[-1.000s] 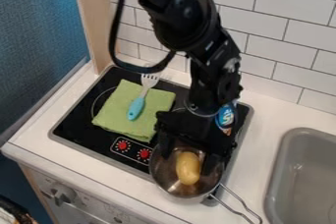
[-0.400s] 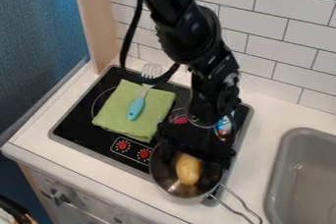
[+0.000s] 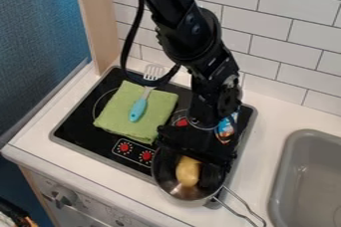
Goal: Move the yellow object from the pot to the left of the left side burner
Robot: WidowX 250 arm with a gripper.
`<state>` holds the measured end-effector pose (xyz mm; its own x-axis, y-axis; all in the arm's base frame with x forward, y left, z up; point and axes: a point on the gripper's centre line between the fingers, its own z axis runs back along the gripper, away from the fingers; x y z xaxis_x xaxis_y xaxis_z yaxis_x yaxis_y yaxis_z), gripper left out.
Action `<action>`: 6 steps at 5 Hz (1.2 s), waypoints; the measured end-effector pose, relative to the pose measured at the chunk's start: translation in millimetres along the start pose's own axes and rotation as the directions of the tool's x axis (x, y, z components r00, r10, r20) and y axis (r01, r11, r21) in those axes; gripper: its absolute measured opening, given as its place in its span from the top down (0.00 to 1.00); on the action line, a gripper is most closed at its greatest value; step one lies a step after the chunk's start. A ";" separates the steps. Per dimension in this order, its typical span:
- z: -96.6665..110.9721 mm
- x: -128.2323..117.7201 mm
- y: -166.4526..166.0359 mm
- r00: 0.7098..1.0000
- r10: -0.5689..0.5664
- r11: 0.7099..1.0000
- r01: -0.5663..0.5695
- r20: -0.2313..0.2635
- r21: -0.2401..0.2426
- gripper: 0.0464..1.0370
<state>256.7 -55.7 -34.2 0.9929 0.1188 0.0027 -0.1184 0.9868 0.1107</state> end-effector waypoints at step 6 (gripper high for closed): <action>58.6 9.2 66.9 0.992 0.126 0.987 -0.126 0.010 0.098 0.37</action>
<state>258.6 4.9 31.6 0.9702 0.2407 0.0261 -0.2409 0.9484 0.2064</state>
